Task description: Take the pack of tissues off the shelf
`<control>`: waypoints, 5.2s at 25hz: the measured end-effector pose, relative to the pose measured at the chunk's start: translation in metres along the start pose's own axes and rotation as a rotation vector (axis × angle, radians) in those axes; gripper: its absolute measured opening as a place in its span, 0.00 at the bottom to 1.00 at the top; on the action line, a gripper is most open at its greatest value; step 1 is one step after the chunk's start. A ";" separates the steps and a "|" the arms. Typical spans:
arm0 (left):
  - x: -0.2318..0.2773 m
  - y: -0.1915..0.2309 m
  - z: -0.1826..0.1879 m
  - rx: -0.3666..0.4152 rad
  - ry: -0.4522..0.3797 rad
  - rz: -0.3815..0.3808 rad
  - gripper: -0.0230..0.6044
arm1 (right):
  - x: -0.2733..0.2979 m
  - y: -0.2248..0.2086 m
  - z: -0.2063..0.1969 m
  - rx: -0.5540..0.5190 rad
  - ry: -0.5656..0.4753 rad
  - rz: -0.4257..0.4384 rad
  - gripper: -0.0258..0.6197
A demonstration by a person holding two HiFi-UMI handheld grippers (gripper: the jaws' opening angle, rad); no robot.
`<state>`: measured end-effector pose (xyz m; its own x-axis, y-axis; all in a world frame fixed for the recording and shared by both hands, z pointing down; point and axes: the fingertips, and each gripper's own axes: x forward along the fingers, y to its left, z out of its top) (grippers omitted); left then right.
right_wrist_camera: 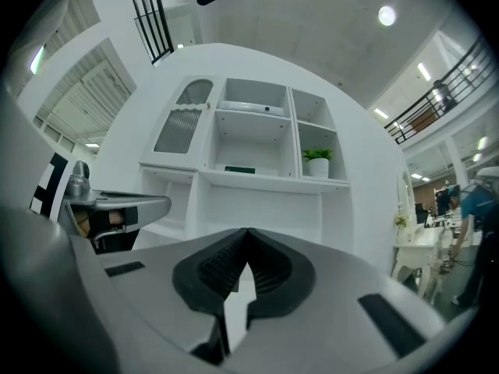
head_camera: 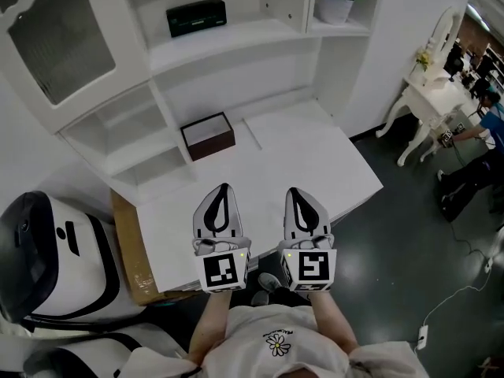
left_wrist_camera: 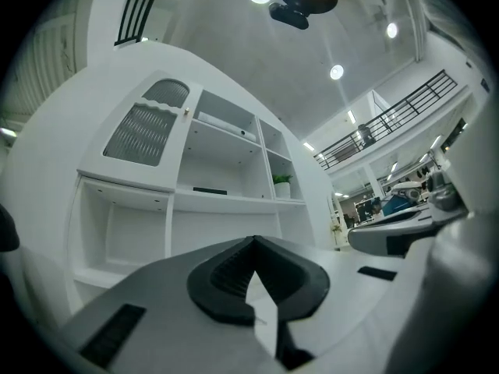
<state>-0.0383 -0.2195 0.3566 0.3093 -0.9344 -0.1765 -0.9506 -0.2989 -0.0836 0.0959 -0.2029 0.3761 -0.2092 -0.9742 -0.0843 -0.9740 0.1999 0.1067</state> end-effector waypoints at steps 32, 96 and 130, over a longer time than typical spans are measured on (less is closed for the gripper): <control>0.053 0.006 -0.003 0.027 0.013 0.087 0.03 | 0.054 -0.042 0.004 0.030 -0.075 0.062 0.04; 0.042 0.063 0.005 0.063 0.030 0.215 0.03 | 0.168 -0.030 0.225 -0.663 -0.374 0.321 0.61; 0.031 0.113 -0.042 0.051 0.189 0.386 0.03 | 0.440 0.008 0.165 -1.530 0.005 0.592 0.61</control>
<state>-0.1375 -0.2907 0.3823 -0.0835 -0.9963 -0.0220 -0.9917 0.0853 -0.0963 -0.0182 -0.6128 0.1760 -0.4957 -0.8053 0.3252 0.2250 0.2426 0.9437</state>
